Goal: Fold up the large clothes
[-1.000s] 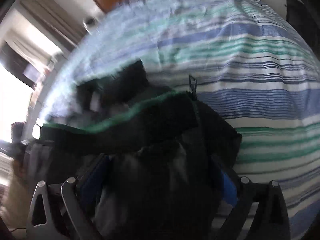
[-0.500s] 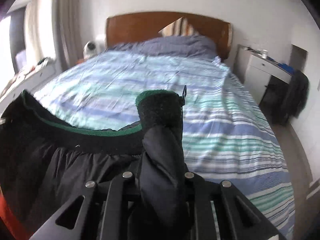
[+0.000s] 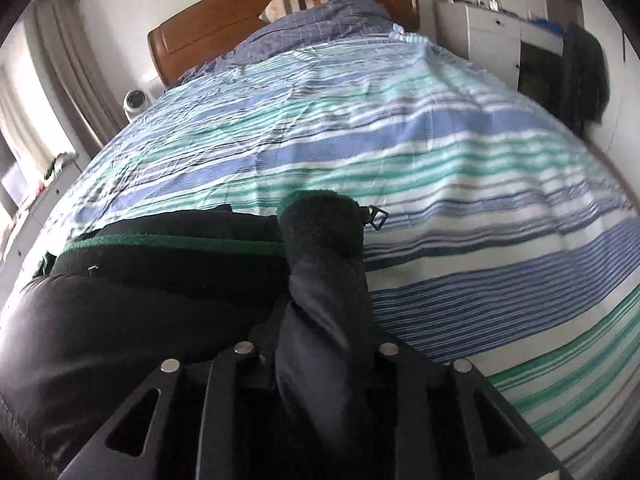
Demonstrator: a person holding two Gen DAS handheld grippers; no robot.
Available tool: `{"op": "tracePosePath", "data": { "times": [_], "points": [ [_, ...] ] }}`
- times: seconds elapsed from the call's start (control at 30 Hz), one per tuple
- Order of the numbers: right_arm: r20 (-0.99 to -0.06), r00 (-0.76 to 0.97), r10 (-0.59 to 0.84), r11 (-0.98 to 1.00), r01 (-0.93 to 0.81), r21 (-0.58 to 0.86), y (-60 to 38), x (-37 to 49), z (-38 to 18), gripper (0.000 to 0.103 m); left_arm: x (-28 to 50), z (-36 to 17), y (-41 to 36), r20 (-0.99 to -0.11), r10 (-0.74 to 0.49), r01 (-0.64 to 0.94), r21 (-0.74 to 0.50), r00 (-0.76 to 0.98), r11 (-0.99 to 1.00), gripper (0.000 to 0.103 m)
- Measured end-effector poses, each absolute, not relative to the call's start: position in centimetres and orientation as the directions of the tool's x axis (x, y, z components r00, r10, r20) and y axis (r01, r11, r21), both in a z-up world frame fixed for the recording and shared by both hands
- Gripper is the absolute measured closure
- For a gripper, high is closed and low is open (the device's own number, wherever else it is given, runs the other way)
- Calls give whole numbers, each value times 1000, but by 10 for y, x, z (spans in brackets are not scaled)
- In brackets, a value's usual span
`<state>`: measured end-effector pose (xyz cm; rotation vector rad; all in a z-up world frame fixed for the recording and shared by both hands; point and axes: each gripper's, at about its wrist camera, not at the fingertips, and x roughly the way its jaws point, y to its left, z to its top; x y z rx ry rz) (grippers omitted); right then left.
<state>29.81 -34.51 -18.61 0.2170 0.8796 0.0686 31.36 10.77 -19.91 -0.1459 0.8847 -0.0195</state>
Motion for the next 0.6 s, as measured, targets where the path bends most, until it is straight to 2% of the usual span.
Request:
{"op": "tracePosePath", "data": {
  "times": [0.33,0.6],
  "points": [
    [-725,654,217,947,39,319,-351,300,-204,76,321,-212,113,-768,-140,-51,-219,624,974,66],
    [-724,651,229,942,40,333,-353,302,-205,76,323,-215,115,-774,-162,-59,-248,612,967,61]
  ]
}}
